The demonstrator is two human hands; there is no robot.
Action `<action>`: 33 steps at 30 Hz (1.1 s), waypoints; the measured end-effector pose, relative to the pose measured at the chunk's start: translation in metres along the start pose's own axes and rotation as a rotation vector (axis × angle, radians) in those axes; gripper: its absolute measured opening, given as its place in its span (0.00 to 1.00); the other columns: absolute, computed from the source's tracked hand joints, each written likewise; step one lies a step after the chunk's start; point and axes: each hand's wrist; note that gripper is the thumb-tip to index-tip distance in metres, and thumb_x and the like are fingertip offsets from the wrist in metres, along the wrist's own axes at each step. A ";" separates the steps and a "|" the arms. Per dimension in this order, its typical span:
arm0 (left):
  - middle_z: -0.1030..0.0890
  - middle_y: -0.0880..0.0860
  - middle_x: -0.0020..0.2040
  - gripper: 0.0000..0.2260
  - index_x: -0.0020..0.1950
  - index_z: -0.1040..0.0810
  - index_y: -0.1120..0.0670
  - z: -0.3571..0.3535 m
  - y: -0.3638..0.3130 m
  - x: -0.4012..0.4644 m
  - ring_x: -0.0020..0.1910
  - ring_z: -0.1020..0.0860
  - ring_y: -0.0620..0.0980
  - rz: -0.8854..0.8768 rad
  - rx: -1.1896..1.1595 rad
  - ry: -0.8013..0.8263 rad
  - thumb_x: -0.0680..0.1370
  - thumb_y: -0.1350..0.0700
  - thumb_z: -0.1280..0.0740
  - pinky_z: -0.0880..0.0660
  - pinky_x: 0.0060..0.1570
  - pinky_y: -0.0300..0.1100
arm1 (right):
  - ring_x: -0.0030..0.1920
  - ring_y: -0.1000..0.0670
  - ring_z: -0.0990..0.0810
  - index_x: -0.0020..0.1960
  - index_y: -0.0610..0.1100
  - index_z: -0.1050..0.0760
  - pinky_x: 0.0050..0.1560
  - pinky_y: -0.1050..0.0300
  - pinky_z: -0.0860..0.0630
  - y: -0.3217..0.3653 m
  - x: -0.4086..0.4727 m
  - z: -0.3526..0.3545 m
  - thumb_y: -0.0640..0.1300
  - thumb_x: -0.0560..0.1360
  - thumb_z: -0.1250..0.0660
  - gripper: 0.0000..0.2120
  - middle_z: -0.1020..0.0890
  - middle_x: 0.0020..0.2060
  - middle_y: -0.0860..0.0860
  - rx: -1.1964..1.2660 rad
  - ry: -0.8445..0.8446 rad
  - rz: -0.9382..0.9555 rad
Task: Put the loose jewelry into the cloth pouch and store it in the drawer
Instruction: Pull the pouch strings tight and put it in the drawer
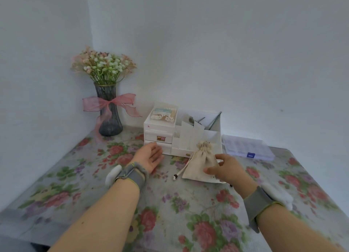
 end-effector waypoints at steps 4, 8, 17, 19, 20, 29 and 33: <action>0.25 0.54 0.37 0.09 0.41 0.27 0.59 -0.003 -0.003 0.007 0.33 0.26 0.47 -0.007 -0.013 -0.099 0.77 0.55 0.33 0.23 0.28 0.37 | 0.33 0.54 0.21 0.67 0.46 0.29 0.29 0.63 0.26 0.000 0.004 -0.004 0.45 0.67 0.23 0.31 0.23 0.38 0.55 -0.016 0.003 -0.017; 0.27 0.55 0.34 0.10 0.38 0.29 0.59 -0.008 -0.004 0.013 0.32 0.28 0.47 -0.007 -0.048 -0.122 0.78 0.59 0.36 0.26 0.18 0.33 | 0.33 0.52 0.21 0.67 0.45 0.28 0.32 0.61 0.25 -0.002 0.006 -0.004 0.43 0.67 0.23 0.30 0.22 0.38 0.53 0.010 0.000 -0.029; 0.26 0.57 0.35 0.09 0.38 0.29 0.62 -0.008 -0.001 0.013 0.33 0.26 0.50 -0.021 -0.058 -0.148 0.79 0.64 0.38 0.26 0.16 0.36 | 0.29 0.49 0.25 0.46 0.41 0.20 0.38 0.53 0.22 -0.007 0.010 -0.002 0.43 0.72 0.29 0.05 0.23 0.31 0.47 -0.005 -0.024 -0.014; 0.26 0.58 0.36 0.09 0.38 0.29 0.62 -0.005 -0.001 0.009 0.33 0.25 0.51 -0.022 -0.070 -0.147 0.78 0.65 0.38 0.26 0.16 0.36 | 0.29 0.48 0.25 0.40 0.43 0.22 0.41 0.51 0.22 -0.007 0.008 -0.002 0.44 0.74 0.30 0.06 0.24 0.30 0.46 0.006 -0.032 -0.008; 0.26 0.58 0.37 0.08 0.38 0.29 0.62 -0.004 0.000 0.006 0.34 0.25 0.51 -0.019 -0.074 -0.146 0.78 0.65 0.38 0.26 0.16 0.36 | 0.29 0.49 0.26 0.38 0.44 0.23 0.38 0.52 0.22 -0.007 0.007 -0.001 0.44 0.74 0.31 0.07 0.24 0.30 0.47 0.015 -0.039 -0.001; 0.25 0.58 0.35 0.10 0.37 0.30 0.62 0.008 0.006 -0.023 0.14 0.24 0.46 -0.041 -0.013 -0.136 0.79 0.64 0.40 0.29 0.15 0.32 | 0.31 0.47 0.26 0.41 0.39 0.21 0.35 0.54 0.26 0.010 -0.013 0.002 0.41 0.74 0.32 0.06 0.25 0.30 0.46 0.085 -0.136 0.128; 0.25 0.58 0.35 0.11 0.37 0.31 0.62 0.015 0.010 -0.036 0.14 0.24 0.45 -0.057 0.003 -0.137 0.79 0.65 0.40 0.30 0.14 0.30 | 0.32 0.48 0.25 0.41 0.44 0.19 0.39 0.51 0.25 0.022 -0.024 0.004 0.42 0.73 0.32 0.04 0.22 0.29 0.49 0.052 -0.220 0.209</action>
Point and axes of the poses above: each hand's wrist, its own x-axis towards the middle knuckle, its own z-axis out of the back of the hand, y = z × x
